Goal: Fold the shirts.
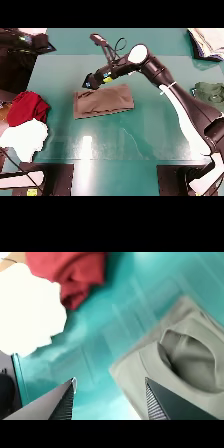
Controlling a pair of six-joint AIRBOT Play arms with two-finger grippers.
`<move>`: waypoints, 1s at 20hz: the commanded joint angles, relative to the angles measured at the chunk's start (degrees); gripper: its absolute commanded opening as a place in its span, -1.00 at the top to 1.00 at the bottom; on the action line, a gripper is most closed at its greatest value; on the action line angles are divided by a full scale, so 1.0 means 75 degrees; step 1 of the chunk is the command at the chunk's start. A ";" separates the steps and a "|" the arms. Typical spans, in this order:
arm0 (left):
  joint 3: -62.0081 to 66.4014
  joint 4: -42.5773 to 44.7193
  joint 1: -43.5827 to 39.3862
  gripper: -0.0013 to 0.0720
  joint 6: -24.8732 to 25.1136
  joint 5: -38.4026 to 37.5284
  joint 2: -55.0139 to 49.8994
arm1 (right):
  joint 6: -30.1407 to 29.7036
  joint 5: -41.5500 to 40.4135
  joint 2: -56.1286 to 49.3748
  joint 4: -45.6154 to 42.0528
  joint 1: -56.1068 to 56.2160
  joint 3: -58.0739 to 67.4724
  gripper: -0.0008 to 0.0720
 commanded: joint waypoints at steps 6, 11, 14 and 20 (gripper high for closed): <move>-0.0082 0.0117 0.0423 0.90 0.0224 -0.1011 0.0373 | 0.0726 0.2343 0.0458 -0.2025 -0.1775 -0.0050 -0.42; -0.0670 0.0006 0.0423 0.90 0.0227 -0.1043 0.0373 | 0.1236 0.2372 0.0455 -0.1833 -0.3483 -0.1623 -1.00; -0.1072 0.0003 0.0423 0.90 0.0227 -0.1040 0.0373 | 0.1224 0.1722 0.0449 -0.1061 -0.3969 -0.3092 -0.99; -0.1326 -0.0017 0.0423 0.90 0.0227 -0.0889 0.0373 | 0.0586 0.1183 -0.0405 0.1207 -0.3654 -0.3899 -0.93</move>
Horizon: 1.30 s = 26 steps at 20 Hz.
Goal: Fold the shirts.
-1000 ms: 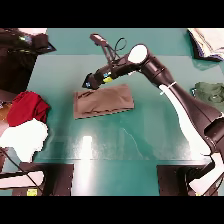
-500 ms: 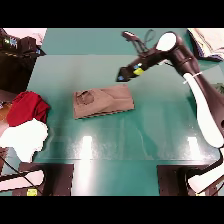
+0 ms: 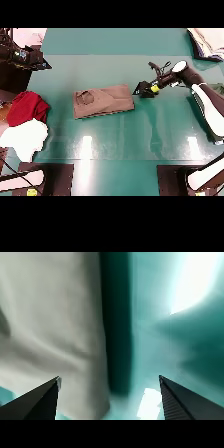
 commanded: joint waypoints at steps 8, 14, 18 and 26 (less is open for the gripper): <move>-0.0102 -0.0055 -0.0003 0.90 -0.0003 0.0067 0.0006 | -0.0787 -0.1495 -0.0746 0.2095 0.1180 -0.0323 0.27; -0.0102 -0.0239 -0.0484 0.90 0.0087 0.0038 0.0006 | -0.1102 -0.1827 0.0472 0.0991 0.0676 -0.0353 0.94; -0.0102 -0.0239 -0.1504 0.90 0.0152 0.0469 0.0006 | -0.0023 -0.2387 0.2343 -0.0577 -0.1052 -0.1102 0.94; -0.0102 -0.0245 -0.2885 0.90 0.0131 0.1623 0.0006 | 0.0315 -0.3599 0.4226 -0.0562 -0.5992 -0.2463 0.94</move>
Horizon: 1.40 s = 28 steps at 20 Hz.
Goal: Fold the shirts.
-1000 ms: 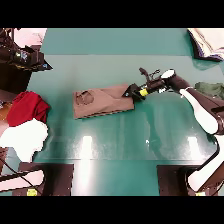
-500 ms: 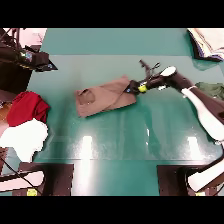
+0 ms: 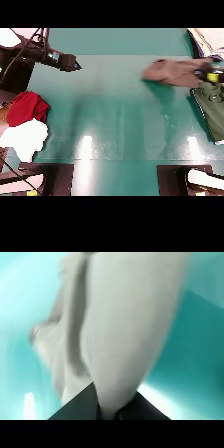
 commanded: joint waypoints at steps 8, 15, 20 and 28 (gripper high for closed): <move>0.0000 0.0015 -0.0542 0.90 -0.0006 0.0565 0.0003 | 0.0102 -0.0114 0.0233 -0.0082 -0.2168 0.0708 0.94; 0.0000 0.0026 -0.0545 0.90 0.0000 0.0554 -0.0003 | 0.0154 0.1428 0.0801 -0.0892 -0.2189 0.2614 0.94; 0.0000 0.0058 -0.0542 0.90 0.0009 0.0493 -0.0006 | 0.0627 0.2317 0.1460 -0.2594 -0.2186 0.2602 0.94; 0.0000 0.0093 -0.0545 0.90 0.0131 0.0265 -0.0003 | 0.1274 0.4065 0.1629 -0.5412 -0.2186 0.2372 0.92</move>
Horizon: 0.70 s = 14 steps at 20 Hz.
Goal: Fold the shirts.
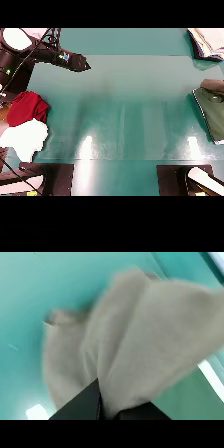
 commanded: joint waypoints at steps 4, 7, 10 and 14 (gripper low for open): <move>0.0000 0.0023 -0.0003 0.90 0.0195 -0.0172 -0.0003 | 0.0533 0.0816 0.0691 -0.3072 -0.0009 -0.1469 -0.47; 0.0000 0.0023 -0.0003 0.90 0.0195 -0.0175 -0.0003 | 0.0586 0.0766 0.1055 -0.3477 -0.0006 -0.2203 -0.49; 0.0000 0.0017 -0.0006 0.90 0.0195 -0.0172 -0.0003 | 0.0790 0.0790 0.1110 -0.2903 0.0117 -0.2320 -0.48; 0.0000 -0.0020 -0.0003 0.90 0.0122 -0.0329 -0.0003 | 0.0781 0.0752 0.1125 -0.0953 0.0927 -0.2320 -0.25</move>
